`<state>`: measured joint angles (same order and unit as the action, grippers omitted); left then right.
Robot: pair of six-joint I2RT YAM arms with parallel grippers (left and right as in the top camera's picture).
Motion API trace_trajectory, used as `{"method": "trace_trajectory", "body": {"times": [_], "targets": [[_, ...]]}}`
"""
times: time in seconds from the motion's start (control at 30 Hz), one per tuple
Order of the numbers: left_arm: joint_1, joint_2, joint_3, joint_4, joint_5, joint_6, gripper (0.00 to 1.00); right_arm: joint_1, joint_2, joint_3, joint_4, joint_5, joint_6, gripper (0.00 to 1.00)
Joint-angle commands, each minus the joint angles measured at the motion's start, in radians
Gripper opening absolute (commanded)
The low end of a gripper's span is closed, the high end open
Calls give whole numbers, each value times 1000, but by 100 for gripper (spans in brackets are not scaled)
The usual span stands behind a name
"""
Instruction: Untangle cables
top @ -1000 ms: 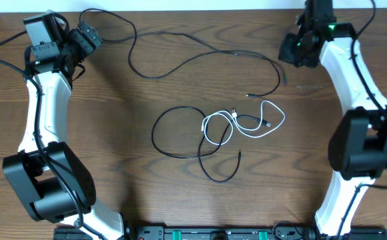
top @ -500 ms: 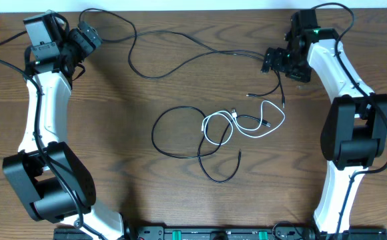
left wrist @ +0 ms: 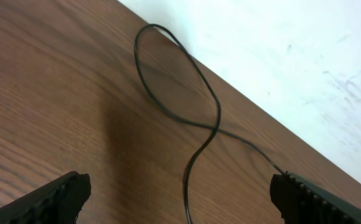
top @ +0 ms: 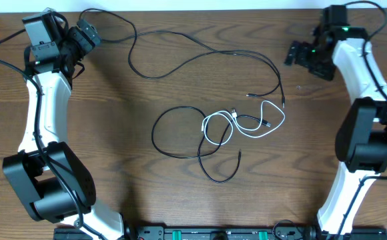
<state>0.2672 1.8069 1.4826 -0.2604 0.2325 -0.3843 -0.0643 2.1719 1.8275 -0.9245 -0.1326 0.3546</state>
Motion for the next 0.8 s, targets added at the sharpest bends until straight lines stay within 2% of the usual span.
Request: {"method": "trace_trajectory", "body": {"times": [0.0,0.27,0.33,0.37,0.43,0.57,0.67,0.77], "targets": [[1,5,5,-7,-10,18,98,-37,-31,1,-10,14,-11,99],[1,5,5,-20,64,-90,98,-60,-31,2,-11,14,-11,99],[3,3,8,57,245,40,98,-58,-31,1,-11,14,-11,99],[4,3,17,80,295,64,98,-58,-31,2,-11,14,-11,99],[2,3,66,51,302,63,98,-59,-31,2,-11,14,-11,99],[-16,3,248,-102,195,116,98,-59,-31,1,-11,14,-11,99],[-52,7,405,-258,41,206,98,-59,-31,1,-11,14,-11,99],[-100,15,470,-351,-91,305,98,-58,-31,1,-11,14,-11,99]]}}
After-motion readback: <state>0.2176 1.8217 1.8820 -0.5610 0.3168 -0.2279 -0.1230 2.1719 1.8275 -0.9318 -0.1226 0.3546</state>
